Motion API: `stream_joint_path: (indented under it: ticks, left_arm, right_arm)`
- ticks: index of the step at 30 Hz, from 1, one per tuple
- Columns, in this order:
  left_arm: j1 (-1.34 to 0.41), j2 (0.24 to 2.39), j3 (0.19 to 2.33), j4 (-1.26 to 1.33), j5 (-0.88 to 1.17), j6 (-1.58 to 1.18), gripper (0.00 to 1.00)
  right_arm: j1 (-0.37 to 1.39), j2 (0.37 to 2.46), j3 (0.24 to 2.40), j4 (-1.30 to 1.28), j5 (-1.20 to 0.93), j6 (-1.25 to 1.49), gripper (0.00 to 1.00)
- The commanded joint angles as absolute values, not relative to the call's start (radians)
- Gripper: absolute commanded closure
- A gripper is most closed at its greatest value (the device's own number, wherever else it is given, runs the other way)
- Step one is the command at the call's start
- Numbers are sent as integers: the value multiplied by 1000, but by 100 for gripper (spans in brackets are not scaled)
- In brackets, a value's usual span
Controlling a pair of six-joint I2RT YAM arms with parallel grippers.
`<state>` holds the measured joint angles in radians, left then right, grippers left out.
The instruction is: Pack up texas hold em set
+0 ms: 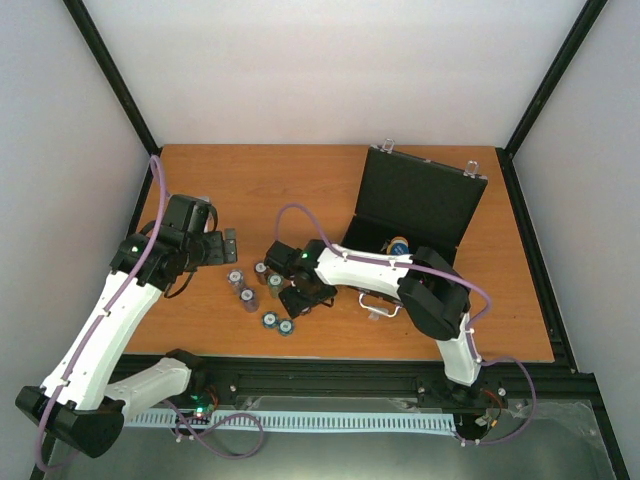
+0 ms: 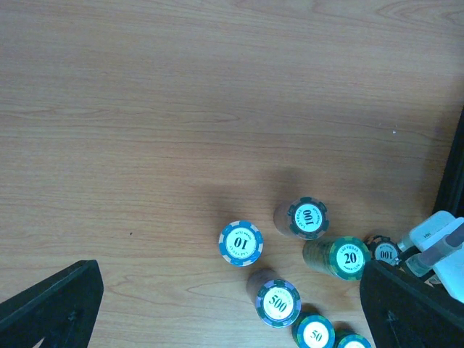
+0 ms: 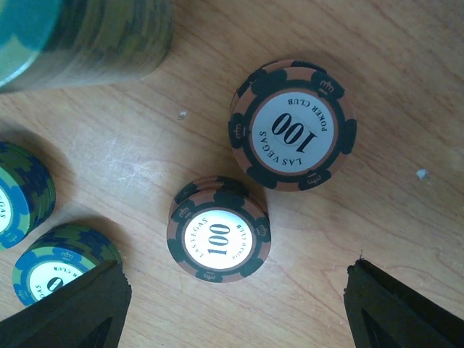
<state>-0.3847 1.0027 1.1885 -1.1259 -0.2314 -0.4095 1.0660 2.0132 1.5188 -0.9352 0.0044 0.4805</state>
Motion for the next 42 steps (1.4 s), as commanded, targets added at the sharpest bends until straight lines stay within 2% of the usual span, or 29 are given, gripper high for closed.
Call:
stream_joint_path:
  ticks: [1,30,38,42]
  left_arm:
    - [-388,980,1197,-1153,-220,-388,0]
    - [-388,975,1191,-1160,-199,-366,0]
    - [-388,985,1183,-1145,-201,-363,0]
    - [-388,996,1185,-1141,-201,-361,0]
  right_arm:
    - [1078,2031,1546,-937,0,501,19]
    - [1095,2120,1573,-943,18,544,29]
    - [1095,2139,1573,-942,29,528,37]
    - [1095,2144,1573,-940,29,519,38]
